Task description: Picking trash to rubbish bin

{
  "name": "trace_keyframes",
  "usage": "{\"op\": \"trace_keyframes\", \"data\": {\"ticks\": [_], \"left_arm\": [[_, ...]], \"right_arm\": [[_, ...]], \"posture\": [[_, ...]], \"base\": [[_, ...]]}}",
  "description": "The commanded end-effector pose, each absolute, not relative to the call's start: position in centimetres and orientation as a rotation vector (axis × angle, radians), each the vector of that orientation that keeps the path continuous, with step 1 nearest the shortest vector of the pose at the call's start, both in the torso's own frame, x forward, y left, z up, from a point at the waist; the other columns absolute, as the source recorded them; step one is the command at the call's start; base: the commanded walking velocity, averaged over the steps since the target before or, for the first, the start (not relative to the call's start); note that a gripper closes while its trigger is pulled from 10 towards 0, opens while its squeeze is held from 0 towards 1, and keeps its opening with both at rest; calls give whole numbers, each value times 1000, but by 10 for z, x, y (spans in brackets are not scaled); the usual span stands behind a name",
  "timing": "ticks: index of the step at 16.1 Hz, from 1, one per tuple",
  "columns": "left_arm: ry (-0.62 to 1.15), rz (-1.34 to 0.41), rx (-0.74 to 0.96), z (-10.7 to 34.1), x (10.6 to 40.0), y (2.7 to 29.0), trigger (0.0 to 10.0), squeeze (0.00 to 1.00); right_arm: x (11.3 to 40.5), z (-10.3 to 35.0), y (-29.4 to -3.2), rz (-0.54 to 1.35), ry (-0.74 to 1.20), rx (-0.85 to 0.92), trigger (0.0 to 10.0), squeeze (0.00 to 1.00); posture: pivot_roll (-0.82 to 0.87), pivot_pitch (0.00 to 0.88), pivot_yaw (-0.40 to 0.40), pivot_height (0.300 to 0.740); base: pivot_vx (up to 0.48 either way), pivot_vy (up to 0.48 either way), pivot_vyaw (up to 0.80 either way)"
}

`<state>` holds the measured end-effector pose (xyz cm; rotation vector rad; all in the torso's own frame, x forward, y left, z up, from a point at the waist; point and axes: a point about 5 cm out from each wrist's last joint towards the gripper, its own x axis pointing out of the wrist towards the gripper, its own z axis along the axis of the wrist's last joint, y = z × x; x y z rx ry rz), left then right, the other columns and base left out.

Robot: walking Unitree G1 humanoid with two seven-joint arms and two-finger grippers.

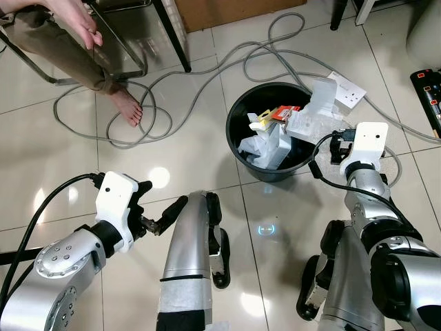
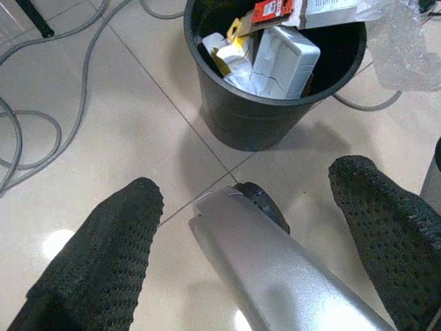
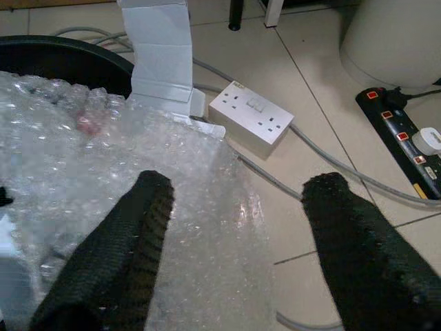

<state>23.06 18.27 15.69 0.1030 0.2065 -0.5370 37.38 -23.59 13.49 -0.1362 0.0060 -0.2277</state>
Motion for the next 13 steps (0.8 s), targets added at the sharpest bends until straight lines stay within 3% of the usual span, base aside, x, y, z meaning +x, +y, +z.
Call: {"op": "trace_keyframes", "data": {"ticks": [1,13], "left_arm": [[240,-534,101,153,224,187,10000,0],[253,-534,111,153,222,188,10000,0]], "right_arm": [[365,114,-235,-215,76,-154,0,0],[369,128,-245,-209,61,-282,0,0]], "posture": [[303,525,241,540],[314,537,247,540]], "base": [[0,0,0],[0,0,0]]}}
